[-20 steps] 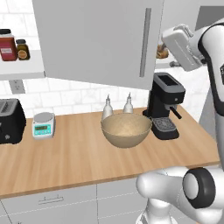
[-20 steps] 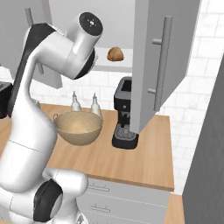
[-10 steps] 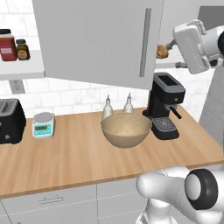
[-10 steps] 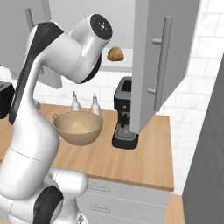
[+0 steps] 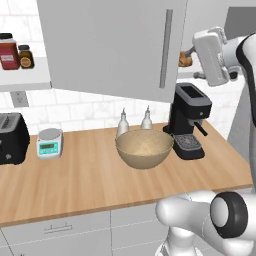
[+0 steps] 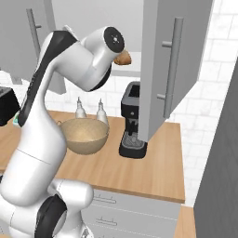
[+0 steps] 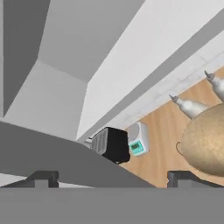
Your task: Open the cabinet, pick up the bread from the cabinet and place it in the basket. Then move the basket to the dining counter.
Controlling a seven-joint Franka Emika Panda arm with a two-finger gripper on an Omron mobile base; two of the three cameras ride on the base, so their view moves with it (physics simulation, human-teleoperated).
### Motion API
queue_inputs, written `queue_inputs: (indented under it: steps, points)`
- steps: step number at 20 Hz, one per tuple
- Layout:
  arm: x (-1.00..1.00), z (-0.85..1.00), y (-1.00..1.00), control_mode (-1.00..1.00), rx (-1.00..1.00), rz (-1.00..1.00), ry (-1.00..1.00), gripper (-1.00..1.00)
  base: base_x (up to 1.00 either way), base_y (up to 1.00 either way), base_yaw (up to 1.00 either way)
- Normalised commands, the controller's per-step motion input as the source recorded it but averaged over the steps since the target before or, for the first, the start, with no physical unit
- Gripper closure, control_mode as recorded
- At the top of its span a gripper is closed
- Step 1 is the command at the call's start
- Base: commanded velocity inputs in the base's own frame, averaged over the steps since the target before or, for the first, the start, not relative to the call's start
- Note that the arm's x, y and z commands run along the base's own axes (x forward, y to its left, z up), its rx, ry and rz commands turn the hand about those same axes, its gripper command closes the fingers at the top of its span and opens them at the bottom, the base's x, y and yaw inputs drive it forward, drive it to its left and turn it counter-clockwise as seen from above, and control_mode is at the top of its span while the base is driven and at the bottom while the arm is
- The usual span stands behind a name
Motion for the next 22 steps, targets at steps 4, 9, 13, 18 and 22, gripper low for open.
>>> queue_inputs:
  steps: [4, 9, 13, 18, 22]
  points:
    - [-0.02, -0.06, 0.63, -1.0, 0.15, 0.01, 0.01, -1.0, 0.0, 0.0, 0.0]
    - [0.0, 0.04, 0.82, -1.0, 0.14, 0.1, 0.11, -1.0, 0.0, 0.0, 0.0]
    - [-0.54, 0.18, 0.66, -1.0, 0.08, 0.23, 0.16, -1.0, 0.0, 0.0, 0.0]
    - [-0.19, 0.02, 0.95, -1.0, 0.03, 0.21, 0.14, -1.0, 0.0, 0.0, 0.0]
    - [-0.32, -0.13, 1.0, -1.0, 0.0, 0.2, 0.01, -1.0, 0.0, 0.0, 0.0]
